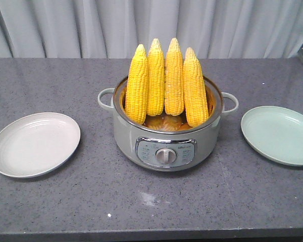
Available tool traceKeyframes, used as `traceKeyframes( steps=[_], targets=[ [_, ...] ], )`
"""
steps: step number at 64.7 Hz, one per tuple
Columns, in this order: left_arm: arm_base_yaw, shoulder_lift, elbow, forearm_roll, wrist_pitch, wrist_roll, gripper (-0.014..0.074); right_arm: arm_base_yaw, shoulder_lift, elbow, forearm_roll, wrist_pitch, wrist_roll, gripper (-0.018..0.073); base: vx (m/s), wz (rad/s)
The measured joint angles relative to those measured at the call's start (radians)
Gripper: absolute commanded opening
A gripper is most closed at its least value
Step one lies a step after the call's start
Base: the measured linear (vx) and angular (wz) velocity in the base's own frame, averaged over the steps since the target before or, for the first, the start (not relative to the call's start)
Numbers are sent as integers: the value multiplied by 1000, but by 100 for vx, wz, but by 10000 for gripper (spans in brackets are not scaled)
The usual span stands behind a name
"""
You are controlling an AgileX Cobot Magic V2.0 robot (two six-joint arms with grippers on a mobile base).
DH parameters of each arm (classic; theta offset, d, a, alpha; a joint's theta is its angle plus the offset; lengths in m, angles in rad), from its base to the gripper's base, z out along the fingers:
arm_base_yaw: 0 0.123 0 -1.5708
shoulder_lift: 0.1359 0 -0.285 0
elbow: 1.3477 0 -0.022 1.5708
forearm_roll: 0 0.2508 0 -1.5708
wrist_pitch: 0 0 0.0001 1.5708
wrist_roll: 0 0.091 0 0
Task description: Distribute corn equally
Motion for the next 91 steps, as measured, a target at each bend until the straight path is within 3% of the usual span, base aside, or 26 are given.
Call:
traceKeyframes(
  steps=[91],
  targets=[
    [0,0,0,0,0,-1,-6,0,0,0,0,0,0,-4,0,0]
  ],
)
